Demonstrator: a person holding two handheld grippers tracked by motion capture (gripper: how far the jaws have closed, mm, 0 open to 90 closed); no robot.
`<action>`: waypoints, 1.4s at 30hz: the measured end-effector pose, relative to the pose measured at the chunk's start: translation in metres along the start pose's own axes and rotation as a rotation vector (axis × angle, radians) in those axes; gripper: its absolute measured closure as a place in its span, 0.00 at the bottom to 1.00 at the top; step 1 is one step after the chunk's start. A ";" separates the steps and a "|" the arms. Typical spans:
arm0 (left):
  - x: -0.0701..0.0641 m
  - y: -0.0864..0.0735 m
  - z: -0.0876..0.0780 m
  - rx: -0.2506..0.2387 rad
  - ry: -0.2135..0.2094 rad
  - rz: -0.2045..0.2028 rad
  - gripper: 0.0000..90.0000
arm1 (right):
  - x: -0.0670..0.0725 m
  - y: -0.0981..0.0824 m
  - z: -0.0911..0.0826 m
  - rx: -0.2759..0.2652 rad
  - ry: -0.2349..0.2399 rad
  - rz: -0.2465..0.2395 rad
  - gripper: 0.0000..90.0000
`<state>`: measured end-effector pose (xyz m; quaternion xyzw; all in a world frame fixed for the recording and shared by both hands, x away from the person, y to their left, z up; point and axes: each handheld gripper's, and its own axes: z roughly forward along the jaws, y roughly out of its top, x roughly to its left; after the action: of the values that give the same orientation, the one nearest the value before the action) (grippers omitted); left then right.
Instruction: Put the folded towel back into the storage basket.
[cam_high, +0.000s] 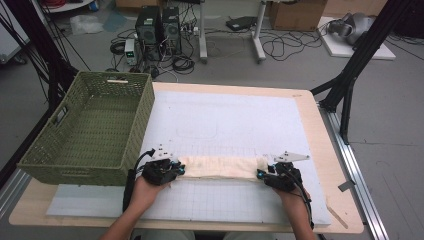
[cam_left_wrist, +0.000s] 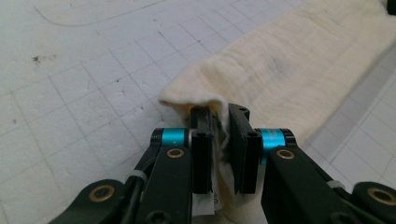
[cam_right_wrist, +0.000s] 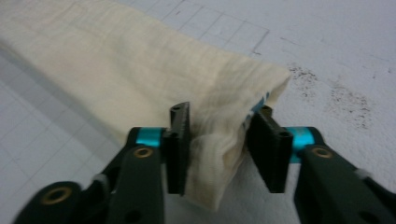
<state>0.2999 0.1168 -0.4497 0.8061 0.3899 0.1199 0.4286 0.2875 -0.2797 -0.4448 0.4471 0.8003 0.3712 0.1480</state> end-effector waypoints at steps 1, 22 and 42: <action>0.000 0.000 0.000 0.000 0.000 0.001 0.89 | 0.001 0.000 0.000 0.006 0.001 -0.001 0.77; 0.001 0.009 -0.014 -0.076 -0.023 -0.012 0.91 | 0.007 0.004 -0.004 -0.002 -0.014 0.012 0.91; -0.001 0.041 -0.060 -0.269 -0.031 0.005 0.91 | 0.006 0.046 -0.013 -0.088 -0.049 -0.023 0.90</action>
<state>0.2890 0.1381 -0.3813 0.7442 0.3616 0.1597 0.5385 0.3044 -0.2661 -0.4020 0.4400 0.7843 0.3932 0.1915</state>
